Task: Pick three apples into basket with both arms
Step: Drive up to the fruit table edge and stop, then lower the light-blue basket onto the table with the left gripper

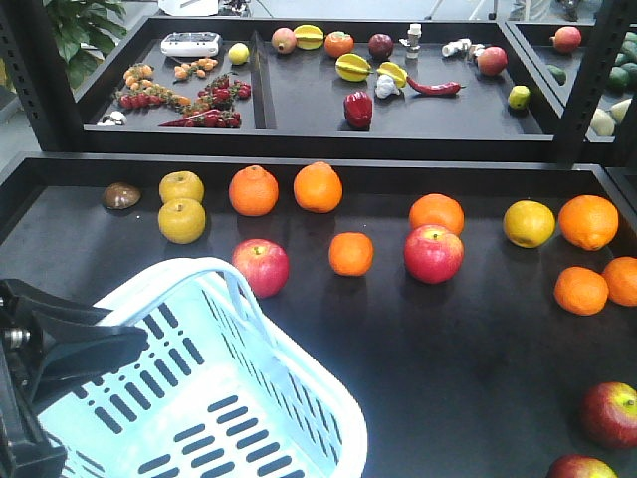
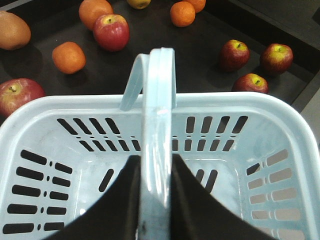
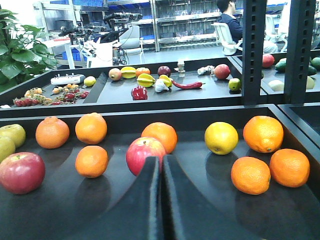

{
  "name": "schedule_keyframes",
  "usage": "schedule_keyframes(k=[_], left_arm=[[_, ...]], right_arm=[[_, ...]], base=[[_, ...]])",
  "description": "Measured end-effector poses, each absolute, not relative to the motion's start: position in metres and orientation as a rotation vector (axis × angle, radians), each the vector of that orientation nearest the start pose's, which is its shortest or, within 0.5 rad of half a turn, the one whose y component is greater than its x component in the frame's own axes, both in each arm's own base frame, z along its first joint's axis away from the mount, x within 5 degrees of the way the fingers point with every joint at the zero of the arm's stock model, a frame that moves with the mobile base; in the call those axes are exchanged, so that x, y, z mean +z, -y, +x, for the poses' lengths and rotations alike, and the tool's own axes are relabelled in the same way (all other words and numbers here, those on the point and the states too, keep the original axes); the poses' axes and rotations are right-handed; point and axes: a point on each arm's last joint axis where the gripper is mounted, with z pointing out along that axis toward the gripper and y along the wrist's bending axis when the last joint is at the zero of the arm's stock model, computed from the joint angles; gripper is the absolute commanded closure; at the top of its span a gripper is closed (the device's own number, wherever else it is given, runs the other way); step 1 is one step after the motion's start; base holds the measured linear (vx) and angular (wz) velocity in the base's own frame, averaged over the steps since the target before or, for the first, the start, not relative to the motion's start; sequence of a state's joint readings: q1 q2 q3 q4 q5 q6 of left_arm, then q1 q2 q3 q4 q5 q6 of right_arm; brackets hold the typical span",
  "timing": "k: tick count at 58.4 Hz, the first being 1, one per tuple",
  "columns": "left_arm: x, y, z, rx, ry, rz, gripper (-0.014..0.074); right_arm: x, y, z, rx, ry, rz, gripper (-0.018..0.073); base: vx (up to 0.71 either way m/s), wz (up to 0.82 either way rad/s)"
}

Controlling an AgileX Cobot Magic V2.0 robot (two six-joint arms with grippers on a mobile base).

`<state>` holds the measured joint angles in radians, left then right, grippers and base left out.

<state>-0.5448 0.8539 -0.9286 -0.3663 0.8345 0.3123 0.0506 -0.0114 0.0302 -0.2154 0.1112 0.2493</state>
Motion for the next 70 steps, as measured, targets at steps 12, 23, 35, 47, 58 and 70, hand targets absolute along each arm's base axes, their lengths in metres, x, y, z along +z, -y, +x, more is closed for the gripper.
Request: schedule_keyframes(k=[12, 23, 35, 47, 58, 70], left_arm=[[0.372, 0.103, 0.123, -0.563, -2.079, 0.804, 0.0602], [0.375, 0.104, 0.125, -0.579, -2.049, 0.776, 0.0602], [0.376, 0.105, 0.125, -0.599, -2.042, 0.763, 0.0602], [0.378, 0.105, 0.127, -0.602, -2.02, 0.744, 0.0602], [0.377, 0.114, 0.139, -0.654, -2.01, 0.683, 0.0602], [0.36, 0.133, 0.164, -0.695, -2.049, 0.702, 0.0602]], right_arm=[[0.194, -0.001, 0.057, 0.047, -1.611, 0.006, 0.0565], [0.194, -0.001, 0.057, 0.047, -1.611, 0.006, 0.0565], [0.194, -0.001, 0.057, 0.047, -1.611, 0.006, 0.0565], [0.194, -0.001, 0.057, 0.047, -1.611, 0.006, 0.0565], [0.194, -0.001, 0.057, 0.047, -1.611, 0.006, 0.0565], [0.194, -0.001, 0.057, 0.047, -1.611, 0.006, 0.0565]], base=[[0.0, 0.0], [0.0, 0.0], [0.0, 0.0], [0.0, 0.0], [0.0, 0.0], [0.0, 0.0]])
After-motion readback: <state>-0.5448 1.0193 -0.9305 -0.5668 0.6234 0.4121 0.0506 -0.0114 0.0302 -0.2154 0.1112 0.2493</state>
